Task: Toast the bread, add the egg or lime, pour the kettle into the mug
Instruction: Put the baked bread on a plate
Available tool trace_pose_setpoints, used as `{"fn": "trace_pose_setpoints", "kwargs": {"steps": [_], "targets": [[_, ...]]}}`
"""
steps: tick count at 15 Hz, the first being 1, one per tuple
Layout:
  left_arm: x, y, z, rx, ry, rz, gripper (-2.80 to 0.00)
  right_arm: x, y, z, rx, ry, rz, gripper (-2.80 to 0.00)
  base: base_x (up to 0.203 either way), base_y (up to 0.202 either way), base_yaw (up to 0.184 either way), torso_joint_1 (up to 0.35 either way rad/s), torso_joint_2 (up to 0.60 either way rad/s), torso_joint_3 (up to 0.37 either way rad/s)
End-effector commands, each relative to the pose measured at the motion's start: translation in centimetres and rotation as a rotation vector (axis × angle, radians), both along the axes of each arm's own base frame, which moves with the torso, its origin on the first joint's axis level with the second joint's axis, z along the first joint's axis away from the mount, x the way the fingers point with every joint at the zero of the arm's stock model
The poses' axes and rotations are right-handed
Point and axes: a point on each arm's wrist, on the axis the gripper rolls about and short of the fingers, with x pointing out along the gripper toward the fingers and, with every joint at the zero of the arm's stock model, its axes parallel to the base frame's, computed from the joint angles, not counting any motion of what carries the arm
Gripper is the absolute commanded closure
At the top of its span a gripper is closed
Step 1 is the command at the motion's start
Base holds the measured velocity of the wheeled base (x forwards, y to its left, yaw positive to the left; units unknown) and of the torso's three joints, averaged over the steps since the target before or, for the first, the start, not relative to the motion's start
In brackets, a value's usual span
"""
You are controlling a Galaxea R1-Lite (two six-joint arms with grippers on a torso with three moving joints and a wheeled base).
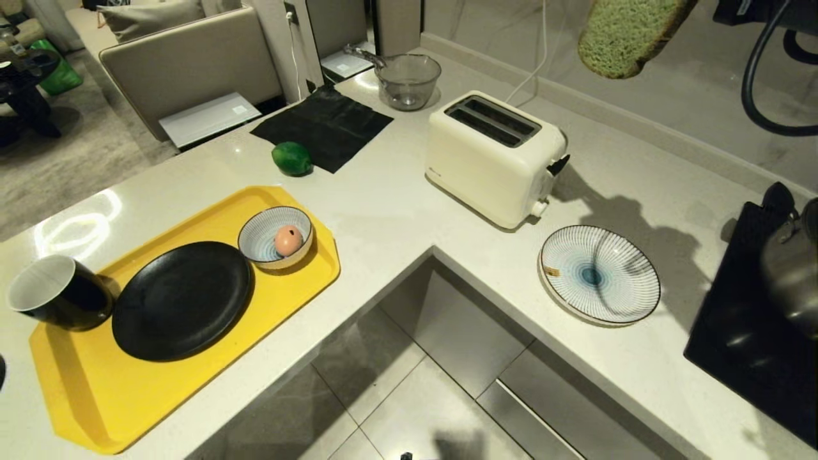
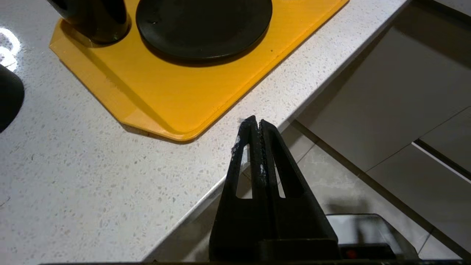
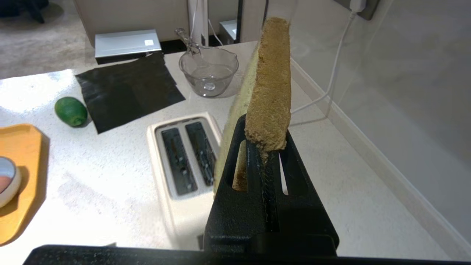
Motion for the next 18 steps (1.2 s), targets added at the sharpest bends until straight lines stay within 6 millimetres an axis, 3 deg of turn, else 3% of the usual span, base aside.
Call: {"fn": "trace_pose_setpoints", "kwargs": {"steps": [1, 18], "targets": [[0.0, 0.0, 0.0, 0.000, -0.001, 0.001, 0.00, 0.2, 0.0, -0.2, -0.003, 0.006, 0.001, 0.00, -0.070, 0.000, 0.000, -0.014, -0.01, 0.012], [0.0, 0.0, 0.0, -0.001, -0.001, 0.001, 0.00, 1.7, 0.0, -1.2, 0.001, 0.040, -0.130, 0.00, 0.000, 0.000, 0.000, 0.000, 0.00, 0.000]]}}
